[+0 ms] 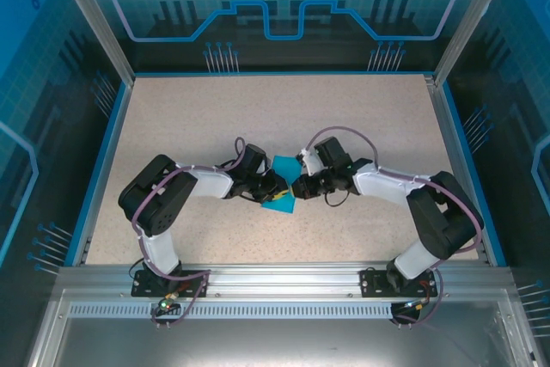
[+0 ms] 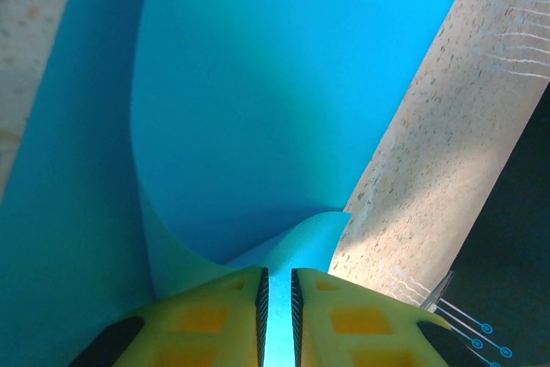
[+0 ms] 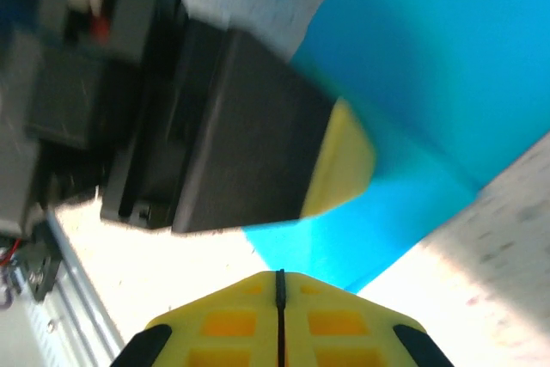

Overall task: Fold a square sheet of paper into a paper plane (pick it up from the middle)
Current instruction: Fold the triangle a second time at the center of the table.

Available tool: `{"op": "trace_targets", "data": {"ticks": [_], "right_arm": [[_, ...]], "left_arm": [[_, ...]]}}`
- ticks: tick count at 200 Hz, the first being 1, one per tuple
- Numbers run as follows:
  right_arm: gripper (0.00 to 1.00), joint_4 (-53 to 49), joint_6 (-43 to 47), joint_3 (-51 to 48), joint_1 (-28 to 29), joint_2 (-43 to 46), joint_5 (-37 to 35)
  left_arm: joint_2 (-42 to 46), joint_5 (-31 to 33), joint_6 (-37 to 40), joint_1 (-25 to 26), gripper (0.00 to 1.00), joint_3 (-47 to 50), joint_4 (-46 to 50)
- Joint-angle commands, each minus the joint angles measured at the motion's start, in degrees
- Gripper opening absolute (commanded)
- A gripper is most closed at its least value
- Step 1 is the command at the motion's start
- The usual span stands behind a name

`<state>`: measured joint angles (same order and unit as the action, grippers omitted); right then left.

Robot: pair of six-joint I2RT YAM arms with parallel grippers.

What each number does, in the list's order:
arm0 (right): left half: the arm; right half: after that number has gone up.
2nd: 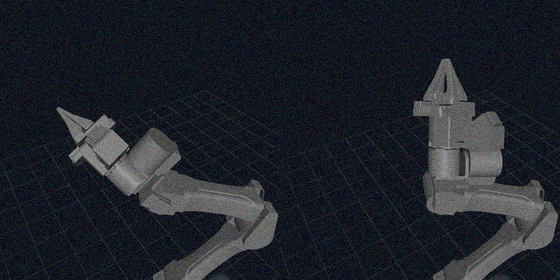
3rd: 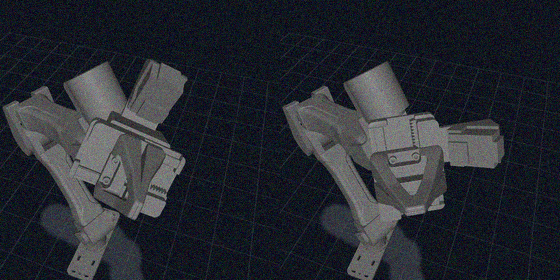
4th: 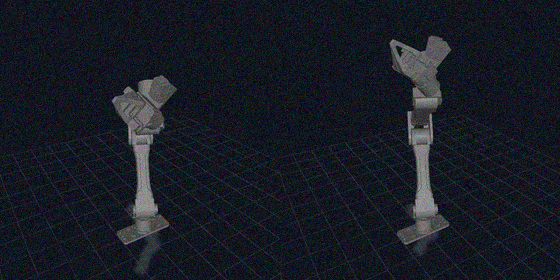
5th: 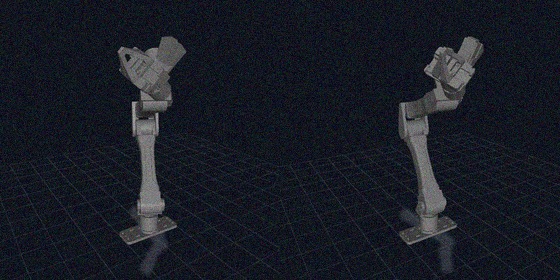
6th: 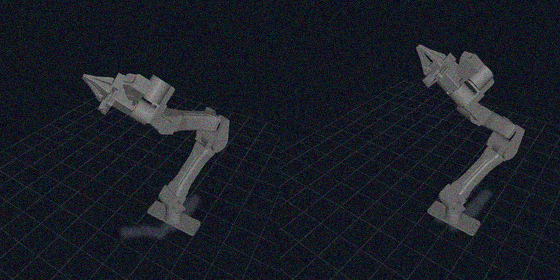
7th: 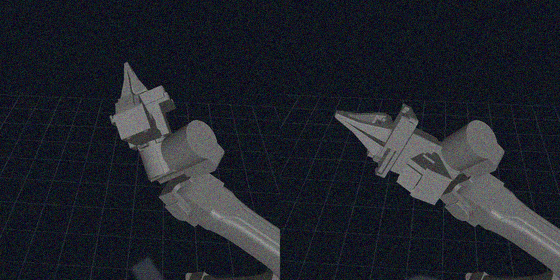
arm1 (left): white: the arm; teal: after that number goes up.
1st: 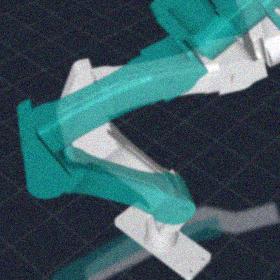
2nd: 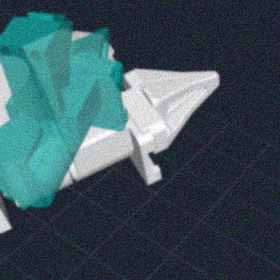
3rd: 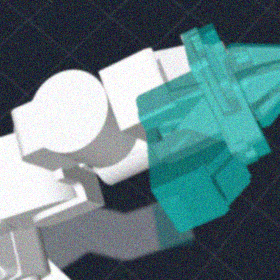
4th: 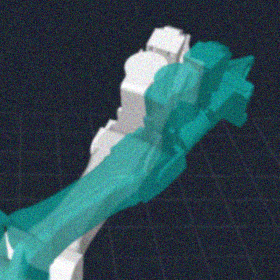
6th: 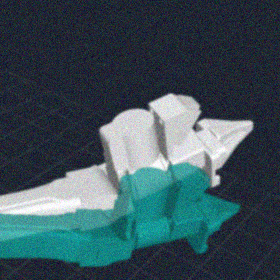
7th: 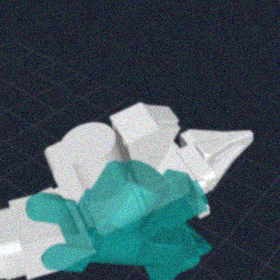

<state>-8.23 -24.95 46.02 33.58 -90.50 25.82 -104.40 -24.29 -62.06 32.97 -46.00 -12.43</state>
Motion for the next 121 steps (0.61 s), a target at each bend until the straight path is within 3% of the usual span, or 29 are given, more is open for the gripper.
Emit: {"op": "trace_targets", "data": {"ticks": [1,47,121], "right_arm": [[0.07,2.5,-4.6,-2.0,2.2,0.2,2.1],[0.06,4.4,-7.8,-1.9,5.4,-2.4,0.5],[0.06,6.3,-11.1,-1.7,4.8,-4.7,-2.1]], "left_arm": [[-1.4,0.8,-0.5,0.5,0.19,-0.1,1.6],[-1.7,0.6,-0.5,0.5,0.19,-0.2,1.5],[-1.6,0.4,-0.5,0.5,0.19,-0.2,1.5]]}}
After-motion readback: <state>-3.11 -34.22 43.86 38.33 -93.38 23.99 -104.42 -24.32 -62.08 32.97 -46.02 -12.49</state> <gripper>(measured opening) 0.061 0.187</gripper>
